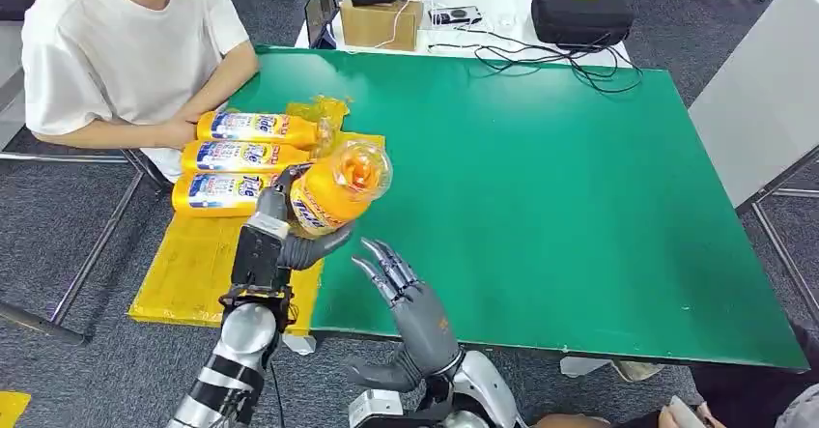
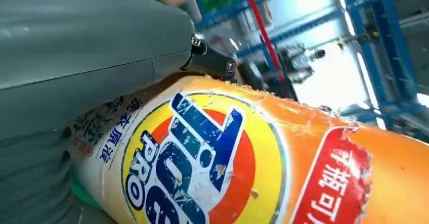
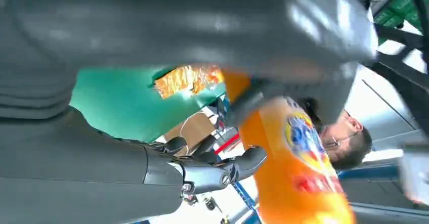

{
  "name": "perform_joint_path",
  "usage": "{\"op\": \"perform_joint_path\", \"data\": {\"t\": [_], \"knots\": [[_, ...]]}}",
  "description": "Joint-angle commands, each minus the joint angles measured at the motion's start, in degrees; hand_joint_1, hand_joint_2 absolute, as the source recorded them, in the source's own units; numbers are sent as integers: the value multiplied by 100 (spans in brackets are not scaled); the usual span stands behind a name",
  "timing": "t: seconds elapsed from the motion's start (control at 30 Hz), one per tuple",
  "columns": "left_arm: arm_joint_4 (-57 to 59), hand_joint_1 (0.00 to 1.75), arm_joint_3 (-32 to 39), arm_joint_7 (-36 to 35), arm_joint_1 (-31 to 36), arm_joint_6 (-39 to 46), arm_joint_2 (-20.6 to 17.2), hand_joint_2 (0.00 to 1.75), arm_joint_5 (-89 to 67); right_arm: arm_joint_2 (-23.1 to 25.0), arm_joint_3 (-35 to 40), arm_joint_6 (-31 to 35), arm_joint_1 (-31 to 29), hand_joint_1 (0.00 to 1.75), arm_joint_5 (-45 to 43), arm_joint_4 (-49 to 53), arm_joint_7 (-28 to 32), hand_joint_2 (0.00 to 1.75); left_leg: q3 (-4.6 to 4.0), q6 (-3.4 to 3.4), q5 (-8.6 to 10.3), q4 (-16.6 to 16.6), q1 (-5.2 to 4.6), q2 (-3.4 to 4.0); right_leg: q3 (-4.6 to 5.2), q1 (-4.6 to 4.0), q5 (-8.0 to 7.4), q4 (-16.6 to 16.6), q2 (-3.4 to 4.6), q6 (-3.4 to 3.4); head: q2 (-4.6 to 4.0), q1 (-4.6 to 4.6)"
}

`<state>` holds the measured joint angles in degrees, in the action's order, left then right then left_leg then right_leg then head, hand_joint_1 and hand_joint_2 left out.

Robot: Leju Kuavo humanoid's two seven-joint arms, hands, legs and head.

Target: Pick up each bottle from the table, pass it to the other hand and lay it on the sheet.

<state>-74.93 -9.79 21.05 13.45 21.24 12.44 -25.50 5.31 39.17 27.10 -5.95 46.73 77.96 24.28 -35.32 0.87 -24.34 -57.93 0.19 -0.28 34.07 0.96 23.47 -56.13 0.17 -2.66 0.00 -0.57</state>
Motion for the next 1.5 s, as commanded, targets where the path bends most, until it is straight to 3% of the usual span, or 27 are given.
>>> {"op": "perform_joint_path", "data": {"t": [0.03,0.13,0.23,0.37,0.77,0.97,1.03,1.17,1.2,1.23,1.27,1.5], "knots": [[1723,175,421,-57,927,473,-460,175,-1068,-18,147,-124,-294,0,-170,-367,107,0,29,-7,-4,10,3,1,-28,-4,5,8,-2,12,0,2],[1723,175,421,-57,927,473,-460,175,-1068,-18,147,-124,-294,0,-170,-367,107,0,22,-5,-5,7,4,8,-20,-5,3,6,6,11,0,0],[2488,175,-53,-867,1149,455,-925,175,-2711,-74,101,-228,-277,0,-333,-261,163,0,23,-5,-4,8,3,1,-22,-5,4,7,-1,10,0,2],[3220,175,68,-996,1053,3,-1267,175,-3225,-205,-155,-308,-44,0,-424,116,152,0,46,-8,-6,17,1,13,-40,-3,5,13,10,16,0,2],[1634,175,552,-1393,-246,-883,-1820,175,-3640,-273,-604,-415,364,0,-516,404,260,0,54,-9,-24,7,8,27,-47,-9,17,8,22,20,0,2],[1169,175,532,-1297,-504,-1053,-1901,175,-3700,-295,-645,-405,418,0,-550,424,297,0,46,-18,-21,10,3,26,-27,-4,7,5,25,14,0,0],[1094,150,426,-1238,-478,-1252,-1836,175,-3708,-297,-652,-444,392,0,-624,407,353,0,47,-17,-19,8,3,23,-28,-4,9,2,21,14,0,2],[1186,145,350,-1255,-378,-1304,-1764,175,-3720,-279,-656,-463,347,0,-644,368,369,0,51,-16,-17,9,5,11,-36,-6,9,4,9,14,0,0],[1322,120,288,-1262,-284,-1355,-1748,175,-3727,-271,-645,-509,306,0,-697,341,407,0,46,-15,-15,8,4,9,-34,-4,8,2,8,11,0,2],[1469,14,231,-1284,-182,-1412,-1724,175,-3744,-254,-647,-544,272,0,-741,307,423,0,52,-15,-15,9,6,7,-42,-7,10,4,6,14,0,2],[1748,0,108,-1338,-17,-1518,-1719,175,-3815,-227,-638,-595,216,0,-783,247,443,0,56,-15,-18,8,7,8,-47,-8,12,5,6,16,0,2],[3042,0,-345,-1228,565,-1849,-1666,175,-3661,-175,-641,-655,32,0,-969,-165,544,0,57,-10,-3,15,-2,-10,-53,1,5,7,-6,12,0,2]]}}
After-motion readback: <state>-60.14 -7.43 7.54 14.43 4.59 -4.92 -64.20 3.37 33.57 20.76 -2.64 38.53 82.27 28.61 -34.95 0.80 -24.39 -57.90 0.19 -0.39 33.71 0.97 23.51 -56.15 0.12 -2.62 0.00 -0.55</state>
